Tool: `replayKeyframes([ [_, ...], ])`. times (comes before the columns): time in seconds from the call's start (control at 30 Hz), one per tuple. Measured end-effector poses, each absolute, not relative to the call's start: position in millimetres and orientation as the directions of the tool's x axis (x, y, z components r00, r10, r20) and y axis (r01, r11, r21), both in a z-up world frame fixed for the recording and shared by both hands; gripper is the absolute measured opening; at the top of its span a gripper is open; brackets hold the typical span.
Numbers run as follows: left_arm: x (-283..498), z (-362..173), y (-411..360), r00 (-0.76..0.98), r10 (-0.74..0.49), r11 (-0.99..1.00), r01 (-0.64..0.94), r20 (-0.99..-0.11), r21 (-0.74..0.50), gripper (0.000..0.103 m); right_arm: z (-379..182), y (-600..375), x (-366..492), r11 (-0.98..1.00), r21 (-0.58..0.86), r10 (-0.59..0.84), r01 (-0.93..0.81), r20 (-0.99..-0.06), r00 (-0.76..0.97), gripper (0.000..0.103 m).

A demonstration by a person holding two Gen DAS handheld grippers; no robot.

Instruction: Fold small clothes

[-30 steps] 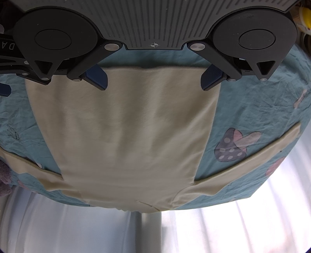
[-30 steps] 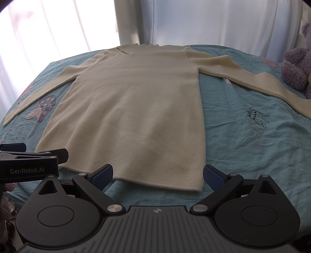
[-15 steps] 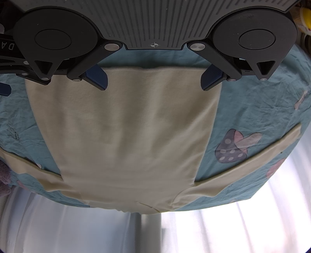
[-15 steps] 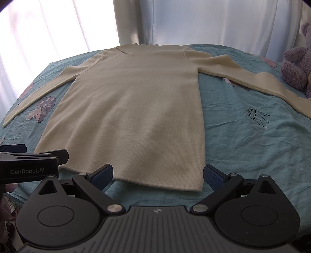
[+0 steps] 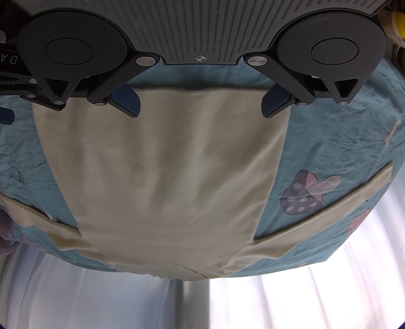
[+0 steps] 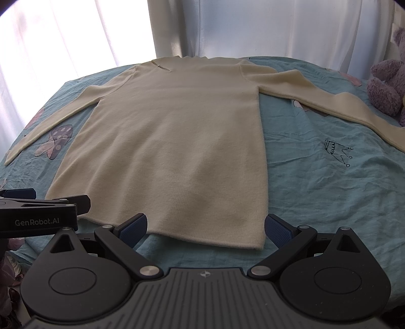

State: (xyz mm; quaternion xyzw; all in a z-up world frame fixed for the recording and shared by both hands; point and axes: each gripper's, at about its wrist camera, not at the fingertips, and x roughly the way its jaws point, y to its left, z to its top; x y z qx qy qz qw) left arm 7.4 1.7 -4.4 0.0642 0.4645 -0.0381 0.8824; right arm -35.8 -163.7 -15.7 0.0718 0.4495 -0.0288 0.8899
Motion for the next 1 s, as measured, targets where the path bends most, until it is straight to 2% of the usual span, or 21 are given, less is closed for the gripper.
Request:
replayKeyframes([
  [0.77, 10, -9, 4, 0.548, -0.009, 0.990, 0.122, -0.836, 0.069, 0.103, -22, -168, -35, 0.984, 0.133, 0.041, 0.119, -0.817, 0.576, 0.099],
  [1.0, 11, -12, 4, 0.541, -0.018, 0.991, 0.124, -0.841, 0.059, 0.103, -23, -176, -37, 0.971, 0.213, 0.108, 0.107, -0.795, 0.596, 0.099],
])
